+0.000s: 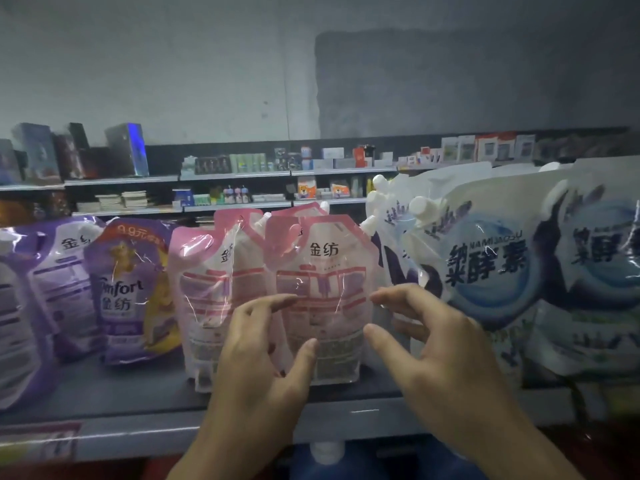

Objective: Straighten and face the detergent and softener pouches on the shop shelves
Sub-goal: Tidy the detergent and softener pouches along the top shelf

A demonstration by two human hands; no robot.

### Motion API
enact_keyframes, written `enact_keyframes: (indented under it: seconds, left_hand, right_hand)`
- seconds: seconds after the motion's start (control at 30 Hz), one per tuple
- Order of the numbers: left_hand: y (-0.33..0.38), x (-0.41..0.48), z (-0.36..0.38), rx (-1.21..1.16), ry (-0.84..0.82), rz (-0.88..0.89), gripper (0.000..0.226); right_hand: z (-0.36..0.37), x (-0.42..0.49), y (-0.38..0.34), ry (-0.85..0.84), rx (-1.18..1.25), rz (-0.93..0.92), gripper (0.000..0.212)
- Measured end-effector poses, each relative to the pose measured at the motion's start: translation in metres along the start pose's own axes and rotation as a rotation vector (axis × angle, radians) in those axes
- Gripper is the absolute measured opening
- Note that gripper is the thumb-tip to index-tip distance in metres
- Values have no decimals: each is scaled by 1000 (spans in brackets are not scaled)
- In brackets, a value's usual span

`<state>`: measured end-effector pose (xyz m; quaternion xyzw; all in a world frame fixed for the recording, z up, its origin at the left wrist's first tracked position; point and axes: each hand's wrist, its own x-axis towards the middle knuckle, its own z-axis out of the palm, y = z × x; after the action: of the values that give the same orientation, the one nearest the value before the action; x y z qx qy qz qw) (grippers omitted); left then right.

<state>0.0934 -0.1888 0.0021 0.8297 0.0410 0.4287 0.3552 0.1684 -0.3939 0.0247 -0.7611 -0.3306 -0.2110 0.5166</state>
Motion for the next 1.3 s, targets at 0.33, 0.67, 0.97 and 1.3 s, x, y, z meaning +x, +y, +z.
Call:
enact_keyframes:
  seconds: [0.33,0.67,0.97,1.3]
  left_hand:
    - [-7,-16,34,-44,43,-120,67]
    - [-8,-31,65,-3,72,-175,86]
    - [-15,-27,65,-72,7,-127,89]
    - [-22,-14,53,-248,-141,-151,91]
  right_hand:
    - [39,8,37,12,114,163,51]
    - [58,28,61,-28,240,321,40]
    - [62,24,59,52,202,373,25]
    - [63,1,47,182,180,331,24]
